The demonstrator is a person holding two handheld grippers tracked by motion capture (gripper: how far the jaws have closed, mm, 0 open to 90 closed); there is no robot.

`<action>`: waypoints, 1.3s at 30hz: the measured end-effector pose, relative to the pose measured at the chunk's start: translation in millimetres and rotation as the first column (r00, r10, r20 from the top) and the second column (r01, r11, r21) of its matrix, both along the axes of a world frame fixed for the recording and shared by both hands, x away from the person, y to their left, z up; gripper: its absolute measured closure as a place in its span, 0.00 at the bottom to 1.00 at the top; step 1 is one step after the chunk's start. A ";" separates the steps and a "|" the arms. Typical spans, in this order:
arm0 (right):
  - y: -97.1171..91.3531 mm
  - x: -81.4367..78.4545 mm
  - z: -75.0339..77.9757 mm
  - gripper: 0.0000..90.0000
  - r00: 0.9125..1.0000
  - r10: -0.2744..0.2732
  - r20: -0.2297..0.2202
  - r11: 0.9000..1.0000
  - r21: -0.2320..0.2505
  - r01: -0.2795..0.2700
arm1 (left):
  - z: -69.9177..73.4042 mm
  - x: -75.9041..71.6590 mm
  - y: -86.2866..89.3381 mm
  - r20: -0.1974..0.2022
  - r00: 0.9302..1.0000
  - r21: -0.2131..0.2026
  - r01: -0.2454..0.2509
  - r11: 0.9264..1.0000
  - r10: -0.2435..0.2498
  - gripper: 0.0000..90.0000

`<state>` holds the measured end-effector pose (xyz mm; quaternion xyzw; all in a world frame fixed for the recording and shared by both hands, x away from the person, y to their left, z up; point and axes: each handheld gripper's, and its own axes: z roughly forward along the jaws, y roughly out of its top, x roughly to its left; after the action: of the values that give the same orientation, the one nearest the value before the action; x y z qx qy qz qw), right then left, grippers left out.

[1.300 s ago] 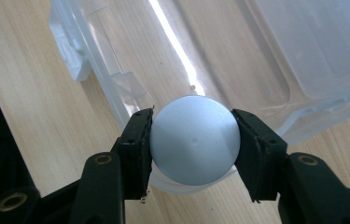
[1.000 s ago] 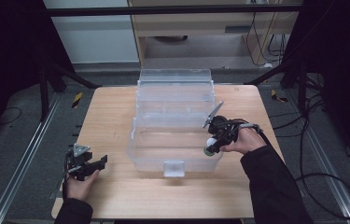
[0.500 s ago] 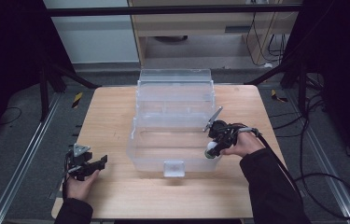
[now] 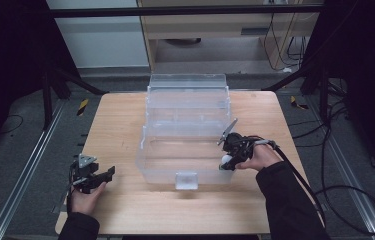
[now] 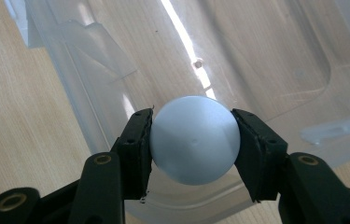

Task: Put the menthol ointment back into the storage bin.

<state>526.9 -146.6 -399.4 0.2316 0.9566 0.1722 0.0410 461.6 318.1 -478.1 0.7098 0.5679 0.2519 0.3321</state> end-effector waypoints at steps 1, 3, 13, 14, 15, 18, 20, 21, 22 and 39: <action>1.0 -0.4 -2.0 0.56 1.000 0.006 -0.005 1.000 -0.008 -0.006 | 0.0 0.0 0.0 0.000 1.000 0.000 0.000 1.000 0.000 0.37; 1.8 -0.2 -4.1 0.56 1.000 0.012 -0.008 1.000 -0.016 -0.012 | 0.1 0.1 -0.1 0.000 1.000 0.005 0.003 1.000 -0.003 0.37; 2.6 -1.3 -5.5 0.56 1.000 0.010 -0.002 1.000 -0.025 -0.010 | -0.1 0.2 -0.1 -0.001 1.000 0.005 0.005 1.000 -0.005 0.37; 2.6 -1.3 -5.5 0.56 1.000 0.010 -0.002 1.000 -0.025 -0.010 | -0.1 0.2 -0.1 -0.001 1.000 0.005 0.005 1.000 -0.005 0.37; 2.7 -1.5 -5.5 0.56 1.000 0.009 -0.001 1.000 -0.025 -0.009 | -0.1 0.1 -0.1 -0.001 1.000 0.005 0.005 1.000 -0.005 0.37; 2.8 -1.6 -5.6 0.55 1.000 0.008 0.001 1.000 -0.026 -0.008 | -0.1 0.2 -0.1 -0.001 1.000 0.005 0.005 1.000 -0.005 0.37; 2.9 -1.7 -5.5 0.55 1.000 0.007 0.000 1.000 -0.027 -0.007 | -0.2 0.2 0.0 -0.001 1.000 0.005 0.005 1.000 -0.005 0.37; 3.0 -1.7 -5.5 0.55 1.000 0.007 -0.001 1.000 -0.026 -0.007 | -0.2 0.3 0.0 -0.001 1.000 0.004 0.005 1.000 -0.005 0.37; 3.0 -1.6 -5.5 0.55 1.000 0.008 0.000 1.000 -0.026 -0.008 | -0.2 0.3 0.0 -0.001 1.000 0.004 0.005 1.000 -0.005 0.37; -3.3 -6.1 5.9 0.46 0.999 -0.023 0.049 0.999 0.048 0.021 | -0.1 0.2 -0.1 0.000 1.000 0.004 0.005 1.000 -0.005 0.36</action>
<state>520.8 -149.9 -393.6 0.2387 0.9483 0.2000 0.0610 461.8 318.0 -478.2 0.7117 0.5657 0.2523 0.3312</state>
